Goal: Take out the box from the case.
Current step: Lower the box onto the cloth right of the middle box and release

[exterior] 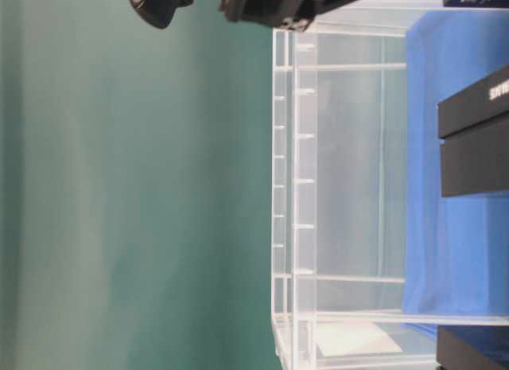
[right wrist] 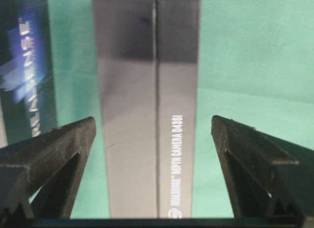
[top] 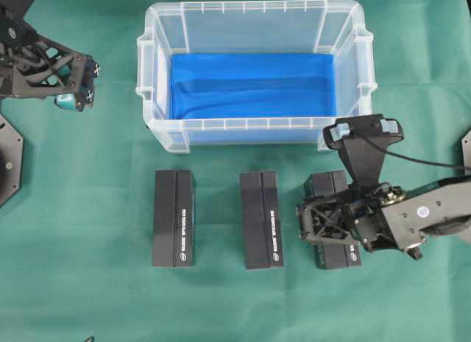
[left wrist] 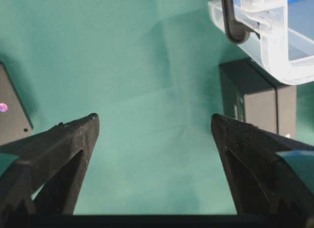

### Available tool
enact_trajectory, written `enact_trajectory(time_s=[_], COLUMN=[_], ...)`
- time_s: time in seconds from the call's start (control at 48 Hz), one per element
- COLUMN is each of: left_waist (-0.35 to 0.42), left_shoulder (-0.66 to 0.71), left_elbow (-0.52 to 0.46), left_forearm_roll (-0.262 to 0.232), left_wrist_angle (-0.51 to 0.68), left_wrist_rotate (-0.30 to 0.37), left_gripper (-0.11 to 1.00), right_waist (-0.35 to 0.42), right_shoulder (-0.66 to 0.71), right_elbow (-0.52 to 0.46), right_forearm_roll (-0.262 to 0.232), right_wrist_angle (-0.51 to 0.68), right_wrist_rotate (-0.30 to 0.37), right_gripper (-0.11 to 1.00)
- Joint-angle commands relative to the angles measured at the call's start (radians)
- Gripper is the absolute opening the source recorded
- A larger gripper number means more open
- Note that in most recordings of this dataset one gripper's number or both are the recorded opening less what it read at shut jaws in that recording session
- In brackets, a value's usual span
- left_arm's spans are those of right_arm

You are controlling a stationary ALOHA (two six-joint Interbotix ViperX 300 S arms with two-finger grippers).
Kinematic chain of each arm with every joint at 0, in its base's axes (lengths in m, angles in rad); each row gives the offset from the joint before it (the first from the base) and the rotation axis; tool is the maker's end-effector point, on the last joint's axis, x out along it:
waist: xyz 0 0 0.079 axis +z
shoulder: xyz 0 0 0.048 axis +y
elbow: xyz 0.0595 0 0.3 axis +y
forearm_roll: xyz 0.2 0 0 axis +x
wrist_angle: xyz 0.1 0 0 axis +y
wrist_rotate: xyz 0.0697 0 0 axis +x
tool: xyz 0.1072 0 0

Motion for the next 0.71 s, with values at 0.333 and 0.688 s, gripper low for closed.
enact_trajectory(time_s=[0.333, 0.688], left_waist=[-0.006, -0.006], left_shoulder=[-0.006, -0.008], left_elbow=[-0.028, -0.028], left_forearm_roll=[0.000, 0.000], left_wrist_angle=[-0.003, -0.003], left_wrist_rotate=[0.000, 0.000], left_gripper=[0.97, 0.97], right_waist=[-0.011, -0.021], right_shoulder=[-0.092, -0.112], right_elbow=[-0.164, -0.333], right_forearm_roll=[-0.006, -0.038], right_wrist_angle=[0.170, 0.370], right_wrist_rotate=[-0.011, -0.061], right_gripper=[0.91, 0.90])
